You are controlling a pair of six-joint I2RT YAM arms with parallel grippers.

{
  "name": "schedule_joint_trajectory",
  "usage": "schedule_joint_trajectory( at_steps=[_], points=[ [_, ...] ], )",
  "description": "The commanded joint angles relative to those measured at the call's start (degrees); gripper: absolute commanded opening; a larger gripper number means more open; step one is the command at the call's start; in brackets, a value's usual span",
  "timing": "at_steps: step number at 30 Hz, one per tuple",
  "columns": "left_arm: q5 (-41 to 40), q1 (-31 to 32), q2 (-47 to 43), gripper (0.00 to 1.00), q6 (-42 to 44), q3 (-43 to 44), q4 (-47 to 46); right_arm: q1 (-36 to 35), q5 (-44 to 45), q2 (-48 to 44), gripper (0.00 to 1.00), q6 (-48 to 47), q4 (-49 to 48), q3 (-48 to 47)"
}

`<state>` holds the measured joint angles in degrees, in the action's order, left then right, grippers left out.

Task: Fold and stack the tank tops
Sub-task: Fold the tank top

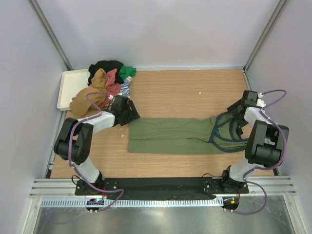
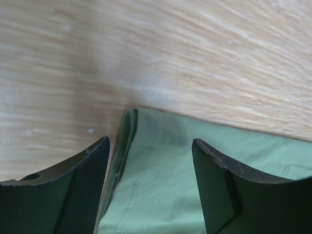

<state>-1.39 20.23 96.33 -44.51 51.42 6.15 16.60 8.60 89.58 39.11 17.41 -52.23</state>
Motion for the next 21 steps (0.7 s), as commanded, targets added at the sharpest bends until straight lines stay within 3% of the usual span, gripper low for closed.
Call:
schedule_joint_trajectory(
  at_steps=[1, 6, 10, 16, 18, 20, 21],
  points=[
    [1.2, 0.0, 2.4, 0.70, 0.0, 0.6, -2.4, -0.1, 0.7, 2.6, 0.77, 1.7, -3.6, -4.5],
    [3.1, 0.0, 5.4, 0.69, -0.6, 1.9, -3.2, -0.1, 5.8, 8.1, 0.71, 3.0, -3.3, -8.2],
    [3.2, 0.0, 6.6, 0.63, -0.6, 2.2, -3.7, -0.2, 8.3, 11.4, 0.67, 3.6, -3.4, -11.4],
    [2.5, 0.0, 6.2, 0.31, -0.1, 1.3, -3.2, -0.1, 8.6, 17.7, 0.58, 3.7, -2.6, -16.6],
    [1.9, 0.0, 5.1, 0.12, 0.5, 0.7, -2.5, -0.1, 7.6, 18.4, 0.50, 3.6, -3.1, -16.9],
    [-1.0, -0.4, 3.5, 0.00, 0.9, -0.4, -1.9, -0.1, 7.0, 19.1, 0.36, 3.7, -3.8, -16.9],
    [-1.2, -0.7, 3.2, 0.00, 0.9, -0.5, -1.7, -0.2, 6.6, 19.2, 0.29, 3.8, -4.0, -16.9]
  ],
)
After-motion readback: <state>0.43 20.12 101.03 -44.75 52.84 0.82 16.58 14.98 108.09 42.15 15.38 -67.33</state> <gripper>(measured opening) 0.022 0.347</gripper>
